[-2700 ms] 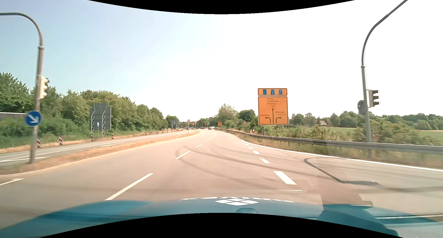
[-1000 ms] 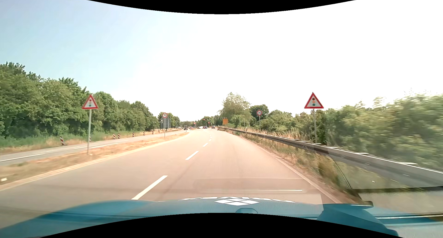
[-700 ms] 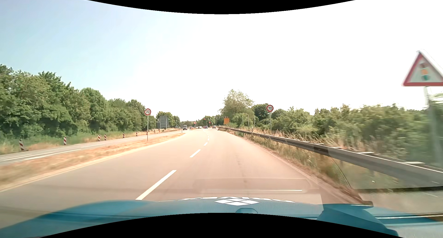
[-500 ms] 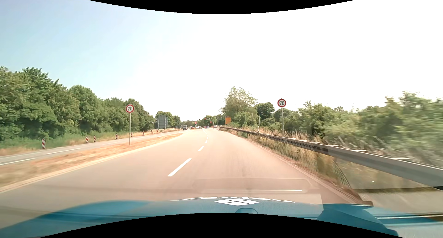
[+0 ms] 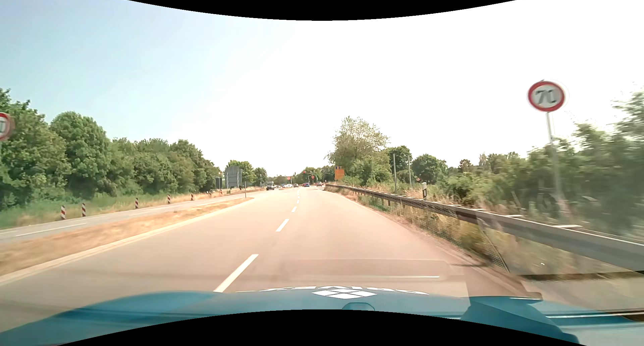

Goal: Follow the waypoints while adhering to traffic rules and regulations

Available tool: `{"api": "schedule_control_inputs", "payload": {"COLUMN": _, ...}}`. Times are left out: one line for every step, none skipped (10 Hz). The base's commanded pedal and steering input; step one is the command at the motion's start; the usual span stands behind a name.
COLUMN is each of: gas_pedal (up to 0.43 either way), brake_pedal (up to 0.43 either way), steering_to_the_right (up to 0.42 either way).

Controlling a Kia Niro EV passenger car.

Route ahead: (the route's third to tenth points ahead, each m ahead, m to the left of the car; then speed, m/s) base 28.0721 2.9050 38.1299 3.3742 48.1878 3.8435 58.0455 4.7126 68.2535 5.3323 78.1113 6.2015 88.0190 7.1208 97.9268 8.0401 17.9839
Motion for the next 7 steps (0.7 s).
{"api": "schedule_control_inputs", "payload": {"gas_pedal": 0.000, "brake_pedal": 0.000, "steering_to_the_right": -0.025}}
{"api": "schedule_control_inputs", "payload": {"gas_pedal": 0.000, "brake_pedal": 0.000, "steering_to_the_right": -0.025}}
{"api": "schedule_control_inputs", "payload": {"gas_pedal": 0.000, "brake_pedal": 0.018, "steering_to_the_right": -0.025}}
{"api": "schedule_control_inputs", "payload": {"gas_pedal": 0.000, "brake_pedal": 0.043, "steering_to_the_right": -0.025}}
{"api": "schedule_control_inputs", "payload": {"gas_pedal": 0.000, "brake_pedal": 0.073, "steering_to_the_right": -0.025}}
{"api": "schedule_control_inputs", "payload": {"gas_pedal": 0.000, "brake_pedal": 0.073, "steering_to_the_right": -0.025}}
{"api": "schedule_control_inputs", "payload": {"gas_pedal": 0.000, "brake_pedal": 0.098, "steering_to_the_right": -0.021}}
